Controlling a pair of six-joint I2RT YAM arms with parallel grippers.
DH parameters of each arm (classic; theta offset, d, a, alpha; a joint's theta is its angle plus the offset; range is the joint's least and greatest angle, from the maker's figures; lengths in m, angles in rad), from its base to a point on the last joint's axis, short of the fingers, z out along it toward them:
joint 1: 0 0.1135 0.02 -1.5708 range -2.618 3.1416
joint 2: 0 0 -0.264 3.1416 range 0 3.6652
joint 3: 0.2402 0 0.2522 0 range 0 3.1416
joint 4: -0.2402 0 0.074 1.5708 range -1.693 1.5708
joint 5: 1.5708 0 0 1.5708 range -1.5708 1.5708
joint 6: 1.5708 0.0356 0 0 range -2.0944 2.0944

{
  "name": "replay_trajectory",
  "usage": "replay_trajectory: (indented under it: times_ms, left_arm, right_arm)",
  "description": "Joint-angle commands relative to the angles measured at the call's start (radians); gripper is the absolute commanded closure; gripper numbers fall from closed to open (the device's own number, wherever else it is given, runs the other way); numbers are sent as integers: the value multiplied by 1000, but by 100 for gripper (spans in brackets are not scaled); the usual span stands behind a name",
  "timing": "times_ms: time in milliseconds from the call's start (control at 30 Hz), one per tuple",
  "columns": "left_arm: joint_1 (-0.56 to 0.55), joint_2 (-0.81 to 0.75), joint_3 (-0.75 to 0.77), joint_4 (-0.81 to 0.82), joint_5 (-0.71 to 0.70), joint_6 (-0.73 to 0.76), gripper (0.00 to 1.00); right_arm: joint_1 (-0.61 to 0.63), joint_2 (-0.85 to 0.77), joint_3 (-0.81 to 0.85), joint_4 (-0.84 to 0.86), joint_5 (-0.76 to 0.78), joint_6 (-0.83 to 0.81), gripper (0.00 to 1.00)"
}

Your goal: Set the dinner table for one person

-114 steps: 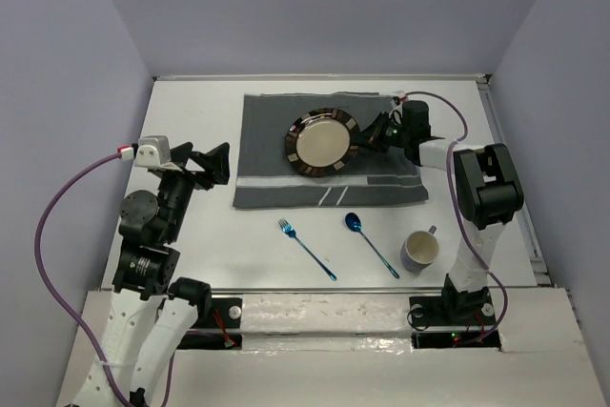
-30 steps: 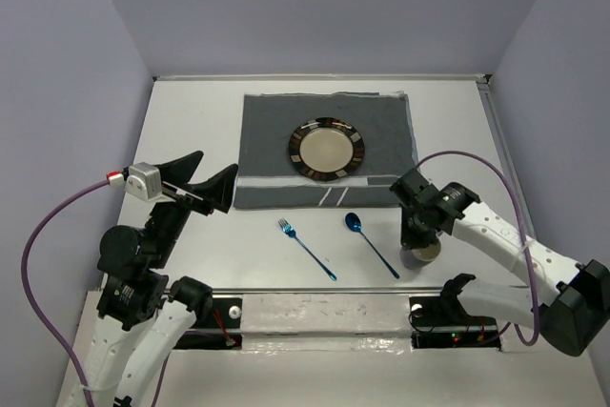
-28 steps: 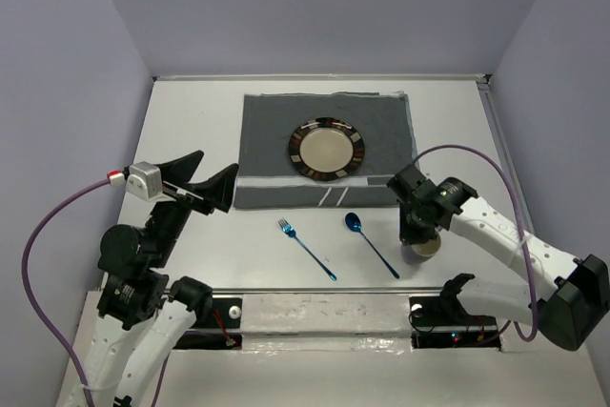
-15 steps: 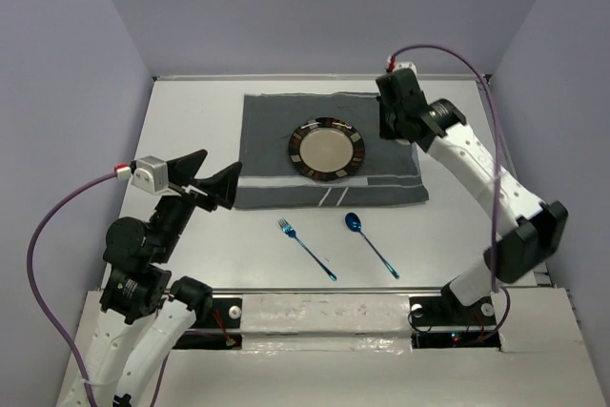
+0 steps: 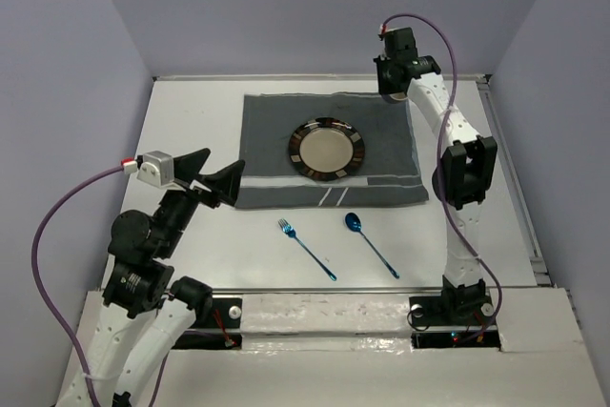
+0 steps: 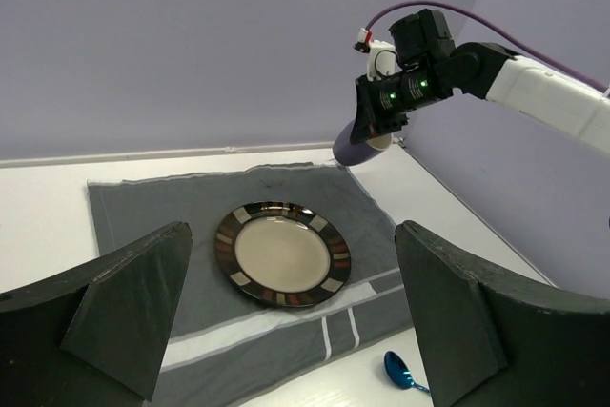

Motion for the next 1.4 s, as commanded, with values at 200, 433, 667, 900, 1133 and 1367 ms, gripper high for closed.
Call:
replay_trajectory:
  times_ms: [200,433,667,900,1133,1367]
  left_arm:
    - [15,34,22,31,19,19,1]
    - [22,51,21,31,22,16,1]
    - [33,59,19,34,30,14,1]
    - [36,68,19,36,32,13,1]
    - [38,76,19,36,35,13,1]
    - [44,76,18,37,35,11,1]
  right_arm:
    - [-68,88,134,37,-139,-26,100]
    - [-100,131,131,38,-166,-26,100]
    - [-110,168,144,38,-197,6,100]
    - [-110,198,174,40,-157,8,89]
    - [-110,192,204,57,-129,8,32]
    - [-110,106,184,66,-208,55,27]
